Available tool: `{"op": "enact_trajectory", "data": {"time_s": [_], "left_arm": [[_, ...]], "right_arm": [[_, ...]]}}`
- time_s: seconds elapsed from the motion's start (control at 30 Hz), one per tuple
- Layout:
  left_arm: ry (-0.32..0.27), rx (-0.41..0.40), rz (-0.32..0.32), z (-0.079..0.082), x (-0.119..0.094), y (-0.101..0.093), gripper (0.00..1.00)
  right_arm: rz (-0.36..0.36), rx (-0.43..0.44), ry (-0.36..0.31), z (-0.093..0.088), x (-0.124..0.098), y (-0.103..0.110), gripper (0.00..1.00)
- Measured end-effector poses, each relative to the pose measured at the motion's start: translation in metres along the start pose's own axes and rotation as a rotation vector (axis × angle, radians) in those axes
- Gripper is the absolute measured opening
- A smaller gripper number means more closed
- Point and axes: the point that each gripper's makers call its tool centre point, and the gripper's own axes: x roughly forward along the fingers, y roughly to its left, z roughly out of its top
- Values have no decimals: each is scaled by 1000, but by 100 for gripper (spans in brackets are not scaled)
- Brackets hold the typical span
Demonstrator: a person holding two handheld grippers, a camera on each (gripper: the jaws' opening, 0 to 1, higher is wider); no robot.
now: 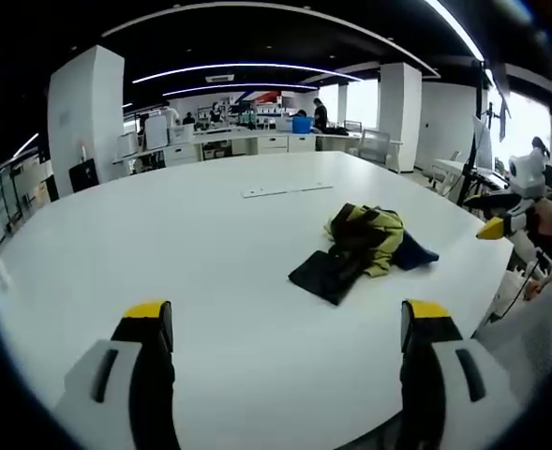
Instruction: Fold the garment on the visible template until the final outline fits inside the template.
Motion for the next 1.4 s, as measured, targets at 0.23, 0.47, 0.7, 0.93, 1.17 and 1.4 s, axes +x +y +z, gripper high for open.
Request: {"op": "enact_trajectory", "data": {"time_s": [0.23, 0.47, 0.7, 0.93, 1.17, 1.4], "left_arm": [[-5, -9, -4, 1, 1, 0, 99], [-3, -7, -10, 2, 2, -1, 99], [-3, -3, -21, 4, 6, -1, 99], [-9, -33, -35, 5, 12, -2, 98], [-40, -53, -51, 16, 13, -5, 94], [-52, -55, -94, 26, 19, -14, 85]], "right_arm": [[9, -5, 4, 0, 2, 3, 100], [12, -7, 6, -2, 2, 3, 100], [18, -13, 8, -1, 5, 3, 100], [26, -10, 9, -1, 7, 4, 100], [19, -13, -13, 5, 7, 1, 97], [56, 0, -17, 10, 11, -2, 89]]}}
